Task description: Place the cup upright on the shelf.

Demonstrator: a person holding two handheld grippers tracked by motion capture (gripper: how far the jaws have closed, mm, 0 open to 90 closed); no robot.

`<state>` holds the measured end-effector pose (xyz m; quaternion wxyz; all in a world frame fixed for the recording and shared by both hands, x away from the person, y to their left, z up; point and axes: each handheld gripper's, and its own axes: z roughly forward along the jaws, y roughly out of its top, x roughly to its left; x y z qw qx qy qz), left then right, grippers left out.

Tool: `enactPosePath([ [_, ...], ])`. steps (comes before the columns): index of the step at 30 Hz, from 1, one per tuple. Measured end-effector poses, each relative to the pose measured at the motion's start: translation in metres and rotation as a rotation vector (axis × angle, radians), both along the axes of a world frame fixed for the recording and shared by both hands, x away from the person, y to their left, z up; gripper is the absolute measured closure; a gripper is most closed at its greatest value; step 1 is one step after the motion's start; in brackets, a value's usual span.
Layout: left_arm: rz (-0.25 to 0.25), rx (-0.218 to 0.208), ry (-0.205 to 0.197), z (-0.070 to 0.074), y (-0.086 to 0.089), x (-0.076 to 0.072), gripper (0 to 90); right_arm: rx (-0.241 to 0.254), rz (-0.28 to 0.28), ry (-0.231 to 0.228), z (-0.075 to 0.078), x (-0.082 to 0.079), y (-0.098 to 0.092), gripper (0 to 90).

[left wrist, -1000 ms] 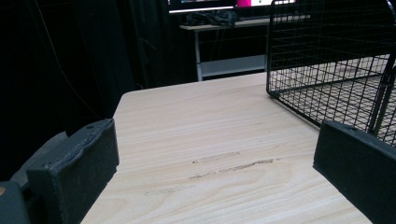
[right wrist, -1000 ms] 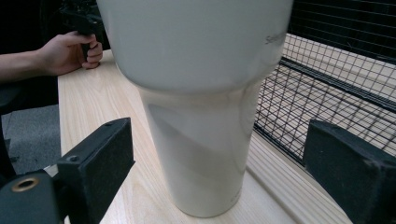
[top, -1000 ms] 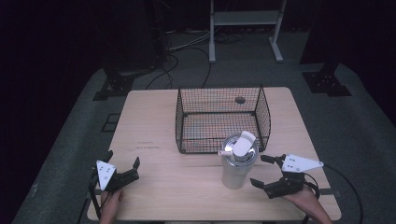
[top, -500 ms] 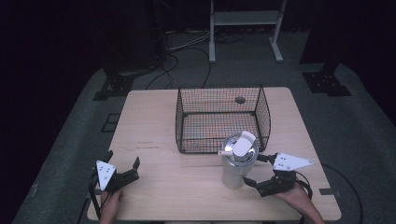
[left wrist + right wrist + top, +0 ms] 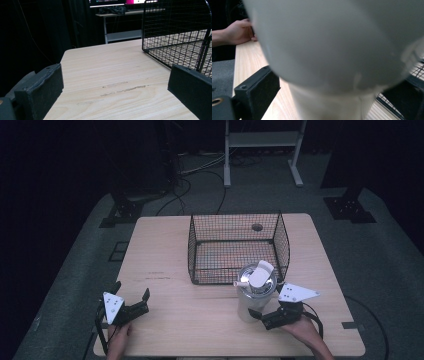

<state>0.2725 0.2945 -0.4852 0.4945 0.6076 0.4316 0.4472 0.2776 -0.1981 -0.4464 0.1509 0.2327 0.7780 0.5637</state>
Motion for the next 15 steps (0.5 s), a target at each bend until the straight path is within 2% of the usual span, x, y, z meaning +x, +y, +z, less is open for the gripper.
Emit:
enactPosePath([
  [15,-0.007,-0.002,-0.005,0.0,0.0,0.0,0.0,0.076,-0.044,-0.036,-0.005,0.007,0.017,3.6],
])
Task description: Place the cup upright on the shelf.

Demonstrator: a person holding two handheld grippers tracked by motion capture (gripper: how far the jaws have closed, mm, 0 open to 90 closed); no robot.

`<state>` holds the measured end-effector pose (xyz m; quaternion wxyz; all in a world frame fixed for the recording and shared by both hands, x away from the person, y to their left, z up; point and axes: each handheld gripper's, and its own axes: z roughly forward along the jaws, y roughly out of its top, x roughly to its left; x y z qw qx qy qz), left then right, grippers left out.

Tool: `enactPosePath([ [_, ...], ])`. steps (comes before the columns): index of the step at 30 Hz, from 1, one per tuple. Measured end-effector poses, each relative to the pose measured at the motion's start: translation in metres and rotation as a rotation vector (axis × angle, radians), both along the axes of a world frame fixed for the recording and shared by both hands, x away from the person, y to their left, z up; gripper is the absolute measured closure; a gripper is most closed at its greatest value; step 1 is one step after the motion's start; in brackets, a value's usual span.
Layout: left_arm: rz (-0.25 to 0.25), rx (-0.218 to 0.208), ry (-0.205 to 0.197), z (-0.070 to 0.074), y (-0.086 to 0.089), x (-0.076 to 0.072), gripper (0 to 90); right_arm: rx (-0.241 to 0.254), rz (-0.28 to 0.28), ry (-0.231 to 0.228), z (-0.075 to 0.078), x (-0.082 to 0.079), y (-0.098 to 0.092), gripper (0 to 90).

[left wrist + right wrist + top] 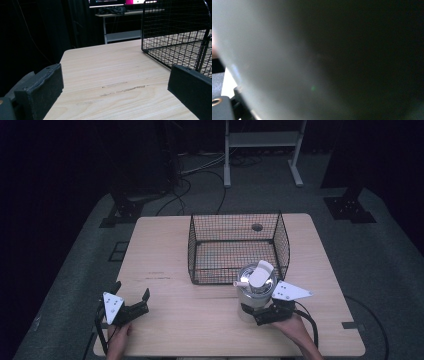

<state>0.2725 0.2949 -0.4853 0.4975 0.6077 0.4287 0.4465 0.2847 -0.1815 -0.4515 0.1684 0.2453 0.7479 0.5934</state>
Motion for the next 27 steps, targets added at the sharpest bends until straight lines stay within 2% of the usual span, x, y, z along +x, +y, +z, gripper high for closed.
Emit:
enactPosePath([
  [20,-0.002,-0.004,0.0,0.0,0.001,0.0,0.0,0.012,0.007,-0.042,-0.002,-0.002,-0.001,5.9],
  [27,-0.002,-0.005,0.0,0.0,0.001,0.0,0.0,0.036,0.026,-0.056,0.007,0.0,-0.003,6.0],
])
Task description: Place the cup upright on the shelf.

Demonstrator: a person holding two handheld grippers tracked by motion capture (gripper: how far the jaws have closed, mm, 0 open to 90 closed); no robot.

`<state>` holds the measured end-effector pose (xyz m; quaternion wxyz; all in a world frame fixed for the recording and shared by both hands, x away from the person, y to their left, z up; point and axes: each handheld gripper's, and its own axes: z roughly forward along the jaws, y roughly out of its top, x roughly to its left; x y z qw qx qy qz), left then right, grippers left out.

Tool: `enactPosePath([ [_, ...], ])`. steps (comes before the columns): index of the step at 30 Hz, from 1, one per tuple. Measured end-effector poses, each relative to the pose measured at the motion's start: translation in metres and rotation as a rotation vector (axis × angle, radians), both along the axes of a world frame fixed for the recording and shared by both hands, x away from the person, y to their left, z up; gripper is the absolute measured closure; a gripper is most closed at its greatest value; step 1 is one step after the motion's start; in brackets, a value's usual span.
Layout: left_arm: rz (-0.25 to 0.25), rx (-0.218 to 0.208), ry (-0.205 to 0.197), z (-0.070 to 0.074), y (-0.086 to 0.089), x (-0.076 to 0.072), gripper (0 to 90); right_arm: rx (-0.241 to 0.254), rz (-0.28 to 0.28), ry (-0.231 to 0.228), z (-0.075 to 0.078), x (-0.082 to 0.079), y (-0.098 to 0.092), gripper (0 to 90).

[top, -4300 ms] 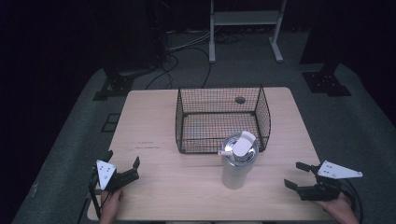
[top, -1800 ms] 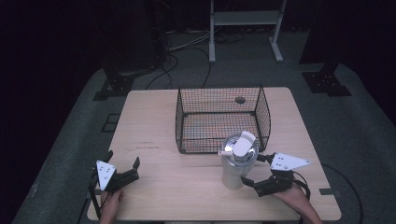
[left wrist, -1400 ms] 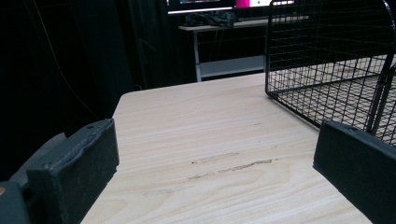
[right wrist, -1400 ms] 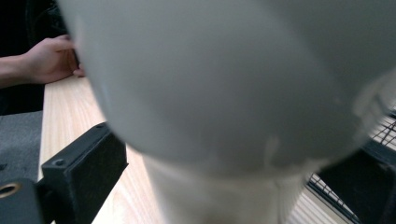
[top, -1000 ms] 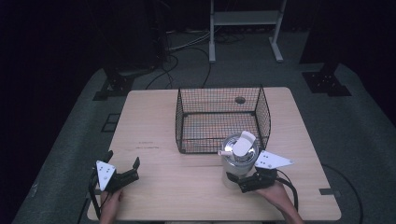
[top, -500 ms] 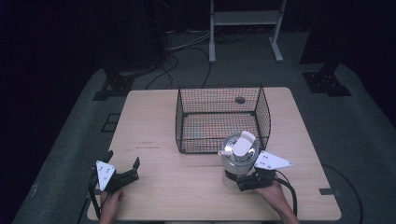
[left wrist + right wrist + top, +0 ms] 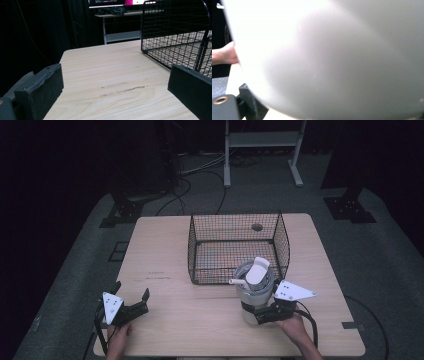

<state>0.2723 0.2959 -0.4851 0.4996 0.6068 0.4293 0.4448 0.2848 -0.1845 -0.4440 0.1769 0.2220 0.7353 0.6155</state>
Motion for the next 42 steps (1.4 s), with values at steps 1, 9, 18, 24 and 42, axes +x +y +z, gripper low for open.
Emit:
enactPosePath([
  [1,0.0,0.0,0.0,0.0,0.0,0.0,0.0,0.004,0.003,-0.003,0.002,0.001,-0.001,6.0],
  [9,0.001,-0.001,0.0,0.0,0.0,0.0,0.0,0.024,0.022,0.001,0.026,0.012,-0.002,6.1],
  [18,0.007,-0.022,-0.002,0.0,0.002,0.001,0.0,0.046,0.03,-0.025,0.063,0.031,0.004,6.1],
  [24,0.005,-0.015,-0.001,0.0,0.001,0.0,0.0,0.047,0.049,-0.029,0.085,0.051,0.012,6.1],
  [42,0.001,-0.015,0.003,0.0,0.002,0.001,0.0,0.0,0.094,-0.038,0.119,0.129,0.053,6.0],
])
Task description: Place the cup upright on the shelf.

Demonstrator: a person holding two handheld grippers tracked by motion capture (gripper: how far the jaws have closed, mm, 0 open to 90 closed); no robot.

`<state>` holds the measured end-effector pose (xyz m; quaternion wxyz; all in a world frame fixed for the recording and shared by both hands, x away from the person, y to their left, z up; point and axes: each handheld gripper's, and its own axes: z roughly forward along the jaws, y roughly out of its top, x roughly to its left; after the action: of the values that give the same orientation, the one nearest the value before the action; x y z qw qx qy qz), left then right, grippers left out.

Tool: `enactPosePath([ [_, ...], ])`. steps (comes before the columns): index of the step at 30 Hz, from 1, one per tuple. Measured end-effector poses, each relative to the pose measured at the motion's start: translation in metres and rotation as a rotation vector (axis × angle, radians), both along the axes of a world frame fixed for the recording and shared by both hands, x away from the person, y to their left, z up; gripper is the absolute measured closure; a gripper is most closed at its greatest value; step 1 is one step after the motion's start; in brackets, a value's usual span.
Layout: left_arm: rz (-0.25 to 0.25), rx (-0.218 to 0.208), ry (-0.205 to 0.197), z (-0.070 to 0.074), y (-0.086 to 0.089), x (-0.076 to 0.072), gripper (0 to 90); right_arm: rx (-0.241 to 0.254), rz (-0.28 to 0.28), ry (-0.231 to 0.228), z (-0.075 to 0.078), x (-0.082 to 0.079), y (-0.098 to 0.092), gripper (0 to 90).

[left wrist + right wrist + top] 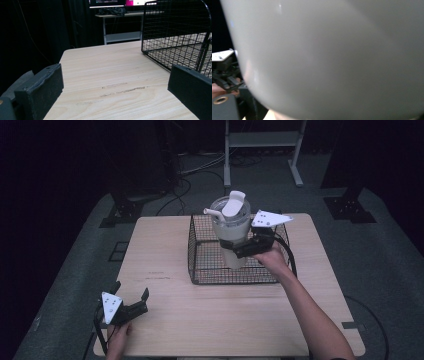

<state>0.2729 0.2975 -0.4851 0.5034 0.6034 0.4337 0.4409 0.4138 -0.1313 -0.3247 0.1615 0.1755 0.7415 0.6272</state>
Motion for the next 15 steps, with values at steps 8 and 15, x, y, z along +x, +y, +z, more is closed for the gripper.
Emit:
enactPosePath([
  [8,-0.005,-0.008,-0.002,0.0,0.0,0.001,0.0,-0.016,0.02,0.028,-0.004,0.033,0.015,6.0],
  [15,-0.01,-0.002,-0.001,0.0,0.0,0.001,0.0,-0.021,0.029,0.042,-0.015,0.06,0.022,5.9],
])
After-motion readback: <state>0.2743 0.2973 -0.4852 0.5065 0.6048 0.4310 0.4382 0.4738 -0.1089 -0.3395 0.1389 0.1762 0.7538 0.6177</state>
